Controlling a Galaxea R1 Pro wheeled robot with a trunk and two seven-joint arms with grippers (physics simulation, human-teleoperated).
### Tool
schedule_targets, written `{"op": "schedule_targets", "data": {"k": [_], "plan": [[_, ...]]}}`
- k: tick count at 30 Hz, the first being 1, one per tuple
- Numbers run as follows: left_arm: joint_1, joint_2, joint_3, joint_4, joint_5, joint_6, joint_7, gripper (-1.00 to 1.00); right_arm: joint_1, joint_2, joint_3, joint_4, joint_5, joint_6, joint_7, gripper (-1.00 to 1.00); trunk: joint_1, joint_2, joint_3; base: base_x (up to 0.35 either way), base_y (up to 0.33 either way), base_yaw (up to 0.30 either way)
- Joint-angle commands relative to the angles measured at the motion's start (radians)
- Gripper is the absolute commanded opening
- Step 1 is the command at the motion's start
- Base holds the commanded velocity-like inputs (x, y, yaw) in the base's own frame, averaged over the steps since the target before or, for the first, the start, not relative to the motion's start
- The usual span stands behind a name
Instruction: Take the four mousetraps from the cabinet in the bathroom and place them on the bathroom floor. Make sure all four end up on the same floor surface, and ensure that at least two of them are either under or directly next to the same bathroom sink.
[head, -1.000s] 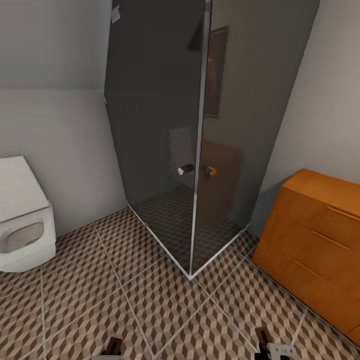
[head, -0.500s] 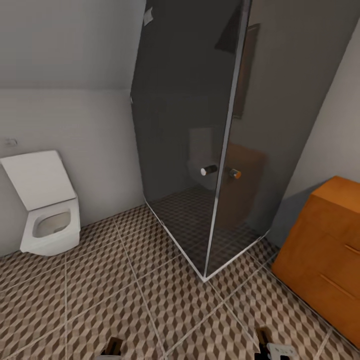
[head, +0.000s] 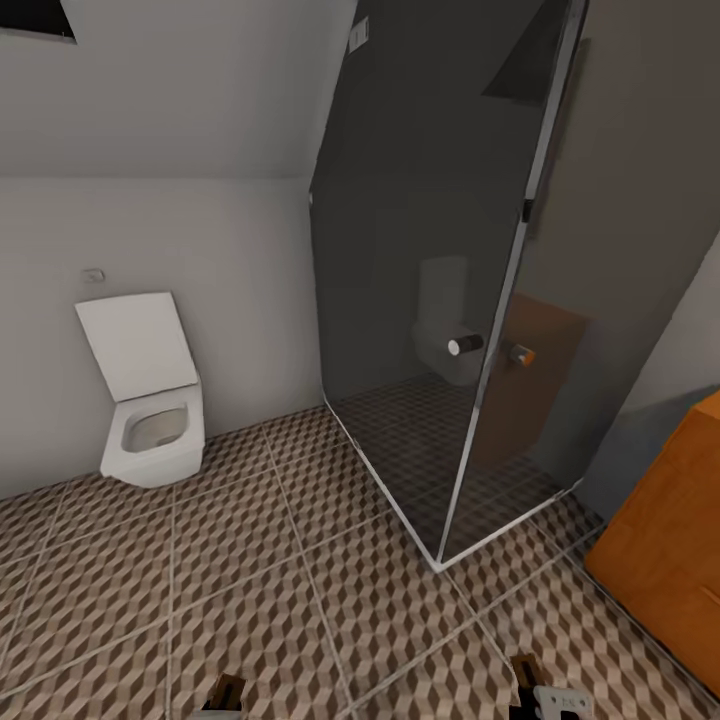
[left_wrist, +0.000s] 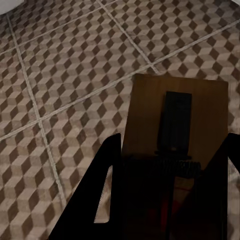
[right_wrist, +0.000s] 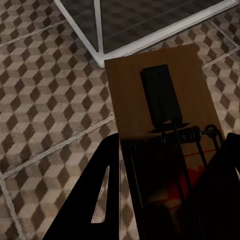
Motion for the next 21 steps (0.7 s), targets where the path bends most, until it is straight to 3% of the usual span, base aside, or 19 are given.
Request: {"op": "schedule_targets", "data": {"k": [1, 21], "plan": [[-0.001, -0.001, -0.008, 0.003, 0.004, -0.004, 0.005, -1.00, 0.000, -0.001, 0.008, 0.000, -0.012, -0.004, 0.003, -1.00, 0.000, -0.001, -0.001, 0.000, 0.000, 0.255], [-0.001, -0.001, -0.008, 0.004, 0.004, -0.004, 0.005, -1.00, 0.000, -0.001, 0.008, 0.000, -0.012, -0.004, 0.003, -1.00, 0.000, -0.001, -0.001, 0.000, 0.000, 0.255]]}}
